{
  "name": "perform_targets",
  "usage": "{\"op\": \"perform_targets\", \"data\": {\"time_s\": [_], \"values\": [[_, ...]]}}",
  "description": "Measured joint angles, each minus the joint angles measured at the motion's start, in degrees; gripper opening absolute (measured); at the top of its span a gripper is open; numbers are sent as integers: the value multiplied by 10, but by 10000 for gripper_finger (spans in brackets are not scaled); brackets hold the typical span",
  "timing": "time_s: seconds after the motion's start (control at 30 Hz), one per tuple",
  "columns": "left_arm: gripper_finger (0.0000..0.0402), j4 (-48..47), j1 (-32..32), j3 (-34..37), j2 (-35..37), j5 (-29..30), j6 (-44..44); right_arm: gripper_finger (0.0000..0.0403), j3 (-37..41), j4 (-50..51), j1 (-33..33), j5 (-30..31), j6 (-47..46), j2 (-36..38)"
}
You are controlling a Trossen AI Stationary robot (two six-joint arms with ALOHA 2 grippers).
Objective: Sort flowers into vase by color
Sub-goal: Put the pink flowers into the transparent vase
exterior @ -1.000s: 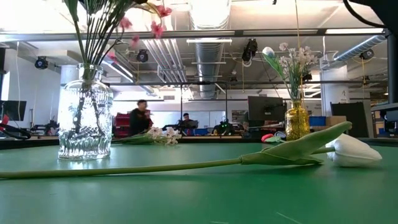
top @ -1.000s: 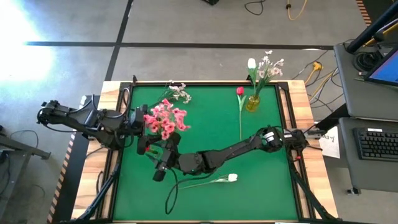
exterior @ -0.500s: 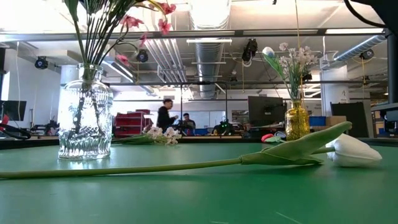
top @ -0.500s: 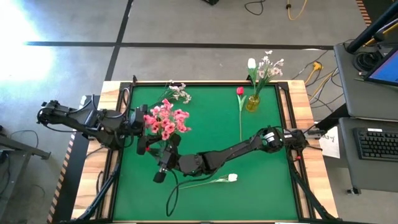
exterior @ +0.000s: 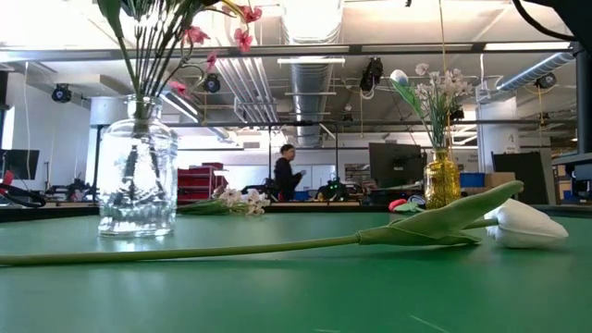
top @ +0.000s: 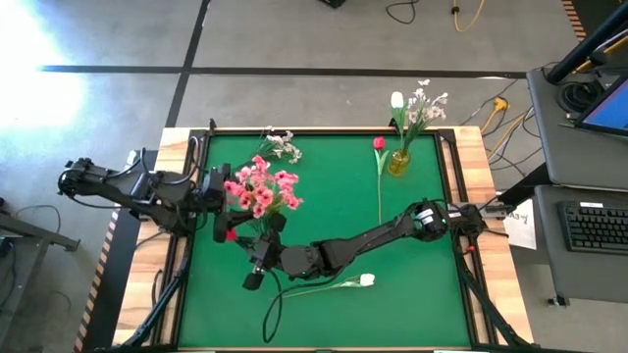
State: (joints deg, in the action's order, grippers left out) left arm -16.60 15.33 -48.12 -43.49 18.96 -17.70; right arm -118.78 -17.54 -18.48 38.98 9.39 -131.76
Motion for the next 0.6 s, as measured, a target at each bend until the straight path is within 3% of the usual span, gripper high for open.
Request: {"op": "perform_targets", "data": {"time_s": [0.37,0.6], "values": [[308,-13,0,0,6,0,3,16,0,-3,-3,1,6,0],[308,-16,0,0,13,0,5,52,1,-7,-3,18,-8,0]]}}
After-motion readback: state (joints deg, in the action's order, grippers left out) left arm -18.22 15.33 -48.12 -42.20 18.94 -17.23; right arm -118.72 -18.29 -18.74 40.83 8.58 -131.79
